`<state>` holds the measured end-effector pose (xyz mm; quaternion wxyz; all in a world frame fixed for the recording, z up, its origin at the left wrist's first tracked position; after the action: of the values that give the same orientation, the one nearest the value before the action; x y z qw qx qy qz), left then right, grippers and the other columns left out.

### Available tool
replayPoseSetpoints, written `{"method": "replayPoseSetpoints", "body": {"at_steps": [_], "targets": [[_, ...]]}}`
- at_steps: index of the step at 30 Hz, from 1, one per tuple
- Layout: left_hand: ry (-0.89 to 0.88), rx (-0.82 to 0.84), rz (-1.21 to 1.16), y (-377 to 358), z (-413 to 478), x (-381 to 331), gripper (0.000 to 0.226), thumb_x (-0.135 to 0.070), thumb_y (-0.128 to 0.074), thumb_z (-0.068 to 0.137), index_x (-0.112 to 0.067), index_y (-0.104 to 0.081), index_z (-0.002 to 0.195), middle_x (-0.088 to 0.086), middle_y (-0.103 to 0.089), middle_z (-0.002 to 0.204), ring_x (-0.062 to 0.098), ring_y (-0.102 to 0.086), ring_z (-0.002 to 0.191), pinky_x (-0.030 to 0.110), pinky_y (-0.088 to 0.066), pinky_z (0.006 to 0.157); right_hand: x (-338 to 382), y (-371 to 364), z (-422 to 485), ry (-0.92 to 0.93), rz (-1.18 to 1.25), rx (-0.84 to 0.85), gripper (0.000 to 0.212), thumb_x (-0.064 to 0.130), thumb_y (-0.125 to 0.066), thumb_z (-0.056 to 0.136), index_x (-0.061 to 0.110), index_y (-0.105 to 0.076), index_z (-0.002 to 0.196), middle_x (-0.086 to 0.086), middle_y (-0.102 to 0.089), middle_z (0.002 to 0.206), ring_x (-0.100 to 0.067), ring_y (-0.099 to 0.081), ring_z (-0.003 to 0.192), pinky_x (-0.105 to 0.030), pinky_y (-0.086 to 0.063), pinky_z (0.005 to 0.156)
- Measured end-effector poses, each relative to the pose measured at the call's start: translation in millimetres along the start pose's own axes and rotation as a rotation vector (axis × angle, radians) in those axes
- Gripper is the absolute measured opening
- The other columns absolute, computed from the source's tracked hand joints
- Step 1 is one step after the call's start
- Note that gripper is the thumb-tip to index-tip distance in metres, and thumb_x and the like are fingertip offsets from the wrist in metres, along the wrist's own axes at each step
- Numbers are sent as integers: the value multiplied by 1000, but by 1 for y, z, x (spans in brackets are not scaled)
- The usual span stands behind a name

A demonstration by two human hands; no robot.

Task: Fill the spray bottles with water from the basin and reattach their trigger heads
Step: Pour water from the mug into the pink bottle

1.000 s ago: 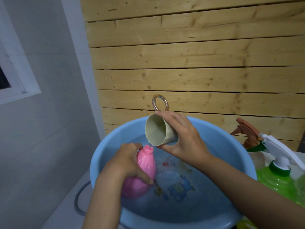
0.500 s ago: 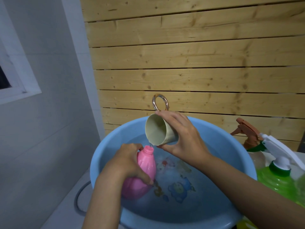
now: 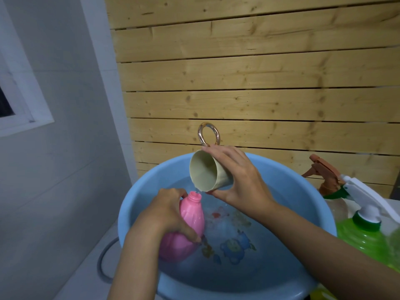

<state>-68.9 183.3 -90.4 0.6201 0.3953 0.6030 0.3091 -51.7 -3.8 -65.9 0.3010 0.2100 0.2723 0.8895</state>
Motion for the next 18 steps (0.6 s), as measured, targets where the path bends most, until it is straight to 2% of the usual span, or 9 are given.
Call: {"method": "replayPoseSetpoints", "body": {"at_steps": [6,18], "targets": [[0,2,10,0,-1,-1,78,-48,-91,24,-33,-57,94,-6,-56,101,14,-57,87,33,-55,73,0,0,0,-6,-1,1,89,32,-85,63,28,-43,141,11,-45,141,-17,-39,130,-44,-46,94],[0,-5,5,0,-2,-1,73,-44,-93,28,-34,-55,89,-6,-57,100,14,-58,86,31,-54,71,0,-1,-1,-1,-3,6,89,32,-84,64,30,-42,142,12,-43,142,-20,-37,133,-47,-45,95]]}}
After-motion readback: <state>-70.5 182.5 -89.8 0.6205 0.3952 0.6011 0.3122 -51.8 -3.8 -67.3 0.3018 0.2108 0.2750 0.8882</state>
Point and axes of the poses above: each hand's wrist, its own z-axis towards the middle knuckle, its own y-axis out of the back of the hand, x = y × z, the point moved 3 cm from there along z, towards the middle knuckle
